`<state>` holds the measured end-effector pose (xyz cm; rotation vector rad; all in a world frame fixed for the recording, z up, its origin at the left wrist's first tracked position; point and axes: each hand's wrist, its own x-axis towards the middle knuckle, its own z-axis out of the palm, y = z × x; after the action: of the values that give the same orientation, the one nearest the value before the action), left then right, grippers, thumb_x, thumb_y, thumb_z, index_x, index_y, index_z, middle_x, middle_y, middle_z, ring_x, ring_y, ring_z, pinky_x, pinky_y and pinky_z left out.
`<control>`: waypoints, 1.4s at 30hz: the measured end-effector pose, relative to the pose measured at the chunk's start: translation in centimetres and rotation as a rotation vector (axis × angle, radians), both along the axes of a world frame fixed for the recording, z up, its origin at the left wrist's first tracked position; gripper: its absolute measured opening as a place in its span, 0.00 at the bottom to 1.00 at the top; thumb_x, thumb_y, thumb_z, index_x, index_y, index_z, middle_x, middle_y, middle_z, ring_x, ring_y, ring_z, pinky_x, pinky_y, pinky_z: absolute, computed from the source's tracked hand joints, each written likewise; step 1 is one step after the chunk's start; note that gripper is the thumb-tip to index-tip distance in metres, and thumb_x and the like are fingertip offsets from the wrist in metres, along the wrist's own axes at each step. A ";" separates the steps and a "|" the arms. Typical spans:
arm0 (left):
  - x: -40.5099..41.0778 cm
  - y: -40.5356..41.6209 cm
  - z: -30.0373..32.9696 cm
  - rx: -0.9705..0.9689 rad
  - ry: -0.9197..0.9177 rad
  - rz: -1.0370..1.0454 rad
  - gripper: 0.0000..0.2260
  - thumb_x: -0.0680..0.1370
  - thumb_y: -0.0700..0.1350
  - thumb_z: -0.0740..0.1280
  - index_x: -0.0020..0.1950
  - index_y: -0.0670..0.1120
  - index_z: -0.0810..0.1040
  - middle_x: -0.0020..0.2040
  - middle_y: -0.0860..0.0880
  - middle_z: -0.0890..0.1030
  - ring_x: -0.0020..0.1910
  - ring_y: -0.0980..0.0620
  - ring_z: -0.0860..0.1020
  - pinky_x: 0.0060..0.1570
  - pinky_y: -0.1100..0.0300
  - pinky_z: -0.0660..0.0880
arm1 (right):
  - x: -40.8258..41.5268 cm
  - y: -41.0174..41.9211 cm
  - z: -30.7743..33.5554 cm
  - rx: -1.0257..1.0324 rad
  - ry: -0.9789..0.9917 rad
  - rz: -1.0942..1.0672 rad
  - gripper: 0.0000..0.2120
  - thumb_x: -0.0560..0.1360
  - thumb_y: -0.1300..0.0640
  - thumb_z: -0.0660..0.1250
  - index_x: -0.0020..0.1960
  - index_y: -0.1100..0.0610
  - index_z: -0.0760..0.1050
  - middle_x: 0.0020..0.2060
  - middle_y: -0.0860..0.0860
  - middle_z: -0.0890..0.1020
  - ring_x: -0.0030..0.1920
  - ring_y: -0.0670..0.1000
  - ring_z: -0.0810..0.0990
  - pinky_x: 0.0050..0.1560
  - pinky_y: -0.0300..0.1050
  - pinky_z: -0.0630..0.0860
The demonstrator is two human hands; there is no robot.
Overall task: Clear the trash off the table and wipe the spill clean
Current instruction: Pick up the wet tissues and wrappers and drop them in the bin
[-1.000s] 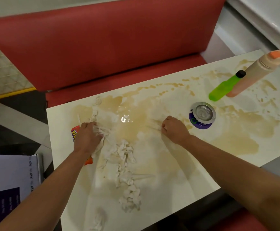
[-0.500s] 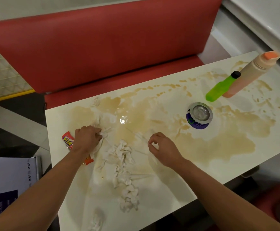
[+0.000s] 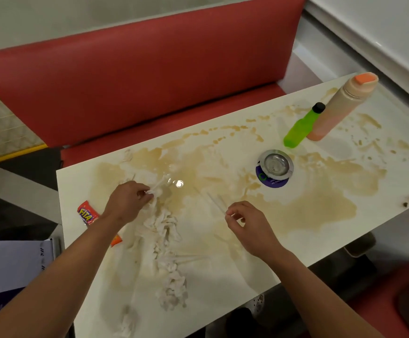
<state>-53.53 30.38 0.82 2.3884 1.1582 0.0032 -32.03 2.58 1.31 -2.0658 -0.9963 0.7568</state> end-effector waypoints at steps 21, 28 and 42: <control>20.5 -17.4 8.8 -0.190 -0.251 -0.068 0.03 0.78 0.48 0.74 0.49 0.52 0.87 0.39 0.58 0.85 0.38 0.61 0.82 0.38 0.66 0.73 | 13.4 -17.1 6.1 0.171 0.097 -0.322 0.05 0.80 0.56 0.70 0.47 0.46 0.80 0.46 0.40 0.83 0.47 0.41 0.81 0.47 0.33 0.76; 28.3 -23.8 9.3 -0.262 -0.296 -0.165 0.02 0.77 0.48 0.74 0.48 0.54 0.87 0.38 0.58 0.85 0.38 0.61 0.82 0.36 0.69 0.72 | 18.2 -22.9 6.5 0.172 0.093 -0.455 0.07 0.79 0.54 0.71 0.46 0.43 0.79 0.46 0.40 0.83 0.46 0.37 0.80 0.43 0.27 0.73; 43.9 -35.5 6.3 -0.517 -0.350 -0.371 0.06 0.77 0.46 0.75 0.41 0.55 0.85 0.38 0.48 0.85 0.33 0.59 0.79 0.37 0.66 0.73 | 28.5 -32.9 3.0 0.205 0.132 -0.774 0.03 0.80 0.55 0.70 0.48 0.50 0.82 0.38 0.46 0.85 0.39 0.45 0.82 0.43 0.41 0.79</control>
<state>-9.66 -5.14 7.11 1.9959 0.4715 -0.0008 -3.56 -30.34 4.35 -1.9619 -0.1423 0.3522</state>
